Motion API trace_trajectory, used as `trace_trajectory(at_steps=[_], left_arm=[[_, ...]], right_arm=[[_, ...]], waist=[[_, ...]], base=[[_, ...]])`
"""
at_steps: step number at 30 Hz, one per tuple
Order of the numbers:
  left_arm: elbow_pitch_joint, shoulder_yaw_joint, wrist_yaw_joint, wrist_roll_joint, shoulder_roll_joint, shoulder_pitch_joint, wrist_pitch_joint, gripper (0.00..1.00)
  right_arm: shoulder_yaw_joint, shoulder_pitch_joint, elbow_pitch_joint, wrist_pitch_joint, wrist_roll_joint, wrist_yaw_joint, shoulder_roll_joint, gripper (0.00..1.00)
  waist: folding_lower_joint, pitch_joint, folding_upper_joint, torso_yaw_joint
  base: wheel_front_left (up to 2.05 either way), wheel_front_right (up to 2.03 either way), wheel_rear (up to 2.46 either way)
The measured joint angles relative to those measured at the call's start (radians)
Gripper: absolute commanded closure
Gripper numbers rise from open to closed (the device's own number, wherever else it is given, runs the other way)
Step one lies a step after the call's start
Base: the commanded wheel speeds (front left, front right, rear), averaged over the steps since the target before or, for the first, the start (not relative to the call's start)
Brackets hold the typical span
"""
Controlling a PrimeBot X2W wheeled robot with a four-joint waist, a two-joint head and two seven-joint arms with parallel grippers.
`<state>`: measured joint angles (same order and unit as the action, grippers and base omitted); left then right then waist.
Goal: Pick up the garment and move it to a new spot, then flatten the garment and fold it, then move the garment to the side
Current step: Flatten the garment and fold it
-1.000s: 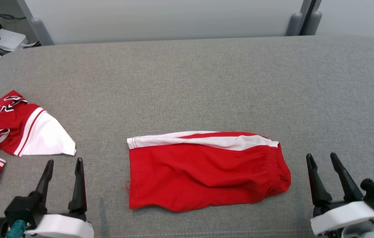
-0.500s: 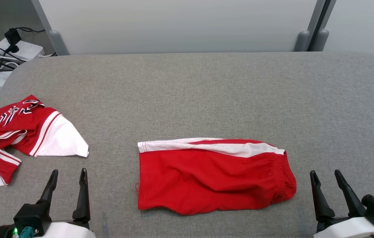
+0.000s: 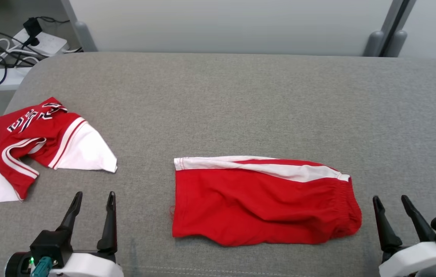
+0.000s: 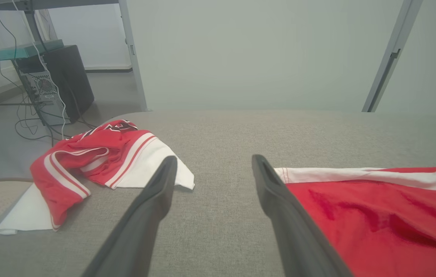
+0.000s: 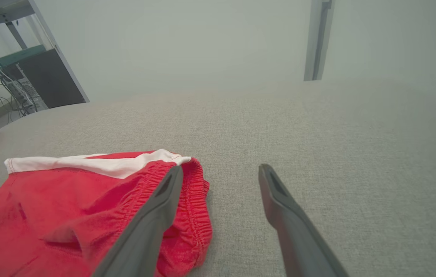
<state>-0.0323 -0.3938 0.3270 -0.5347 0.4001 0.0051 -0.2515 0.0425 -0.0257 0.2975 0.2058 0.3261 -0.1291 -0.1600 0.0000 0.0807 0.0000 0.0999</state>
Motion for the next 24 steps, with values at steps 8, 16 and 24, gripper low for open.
trace_trajectory(at_steps=[8,16,24], left_arm=[[-0.027,-0.022,-0.033,0.014,-0.024,-0.065,0.000,0.00],[-0.058,-0.025,-0.064,0.034,-0.062,-0.096,0.000,0.00],[-0.075,-0.020,-0.092,0.044,-0.073,-0.109,0.000,0.00]], right_arm=[[0.060,-0.079,0.114,-0.099,0.068,0.000,-0.058,0.00],[0.164,-0.138,0.231,-0.173,0.189,0.000,-0.076,0.00],[0.220,-0.181,0.267,-0.210,0.292,0.000,-0.082,1.00]], waist=[[0.0000,0.033,0.0000,0.051],[0.0000,0.053,0.0000,0.097],[0.0000,0.061,0.0000,0.099]], base=[[0.00,0.00,0.00],[0.00,0.00,0.00],[0.00,0.00,0.00]])
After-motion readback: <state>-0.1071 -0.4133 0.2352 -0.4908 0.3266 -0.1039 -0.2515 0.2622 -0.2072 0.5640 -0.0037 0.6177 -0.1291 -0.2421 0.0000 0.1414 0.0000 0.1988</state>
